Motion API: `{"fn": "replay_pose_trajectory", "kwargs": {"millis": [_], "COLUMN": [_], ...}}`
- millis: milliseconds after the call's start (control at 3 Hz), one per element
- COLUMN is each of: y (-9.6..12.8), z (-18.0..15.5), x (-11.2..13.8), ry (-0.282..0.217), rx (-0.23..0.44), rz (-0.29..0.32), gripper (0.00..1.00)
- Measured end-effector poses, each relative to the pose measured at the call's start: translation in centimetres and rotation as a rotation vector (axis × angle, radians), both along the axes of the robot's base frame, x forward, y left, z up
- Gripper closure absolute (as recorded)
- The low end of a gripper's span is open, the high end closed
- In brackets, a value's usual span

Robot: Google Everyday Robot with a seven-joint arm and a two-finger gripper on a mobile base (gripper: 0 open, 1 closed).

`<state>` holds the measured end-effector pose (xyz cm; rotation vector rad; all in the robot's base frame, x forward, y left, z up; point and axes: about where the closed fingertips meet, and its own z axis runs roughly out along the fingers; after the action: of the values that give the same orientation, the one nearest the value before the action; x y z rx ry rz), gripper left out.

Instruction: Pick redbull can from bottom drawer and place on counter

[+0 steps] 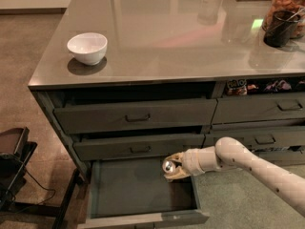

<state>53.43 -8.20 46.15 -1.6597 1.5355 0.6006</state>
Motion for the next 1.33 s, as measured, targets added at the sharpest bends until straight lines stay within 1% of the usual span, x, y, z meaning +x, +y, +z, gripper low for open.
{"fn": "replay_pose_trajectory", "kwargs": {"millis": [333,667,1000,1333], "y": [0.6,1.3,2.5,2.8], "z": [4.9,14.4,23.7,26.6], "x": [-1.6,-4.1,-7.0,-7.2], "ry": [-0.006,-0.005,-0.024,-0.075], "rx": [0.029,0.041,0.018,-0.038], "rz": [0.0,0.001,-0.017,-0.014], "gripper": [1.0,1.0,1.0,1.0]}}
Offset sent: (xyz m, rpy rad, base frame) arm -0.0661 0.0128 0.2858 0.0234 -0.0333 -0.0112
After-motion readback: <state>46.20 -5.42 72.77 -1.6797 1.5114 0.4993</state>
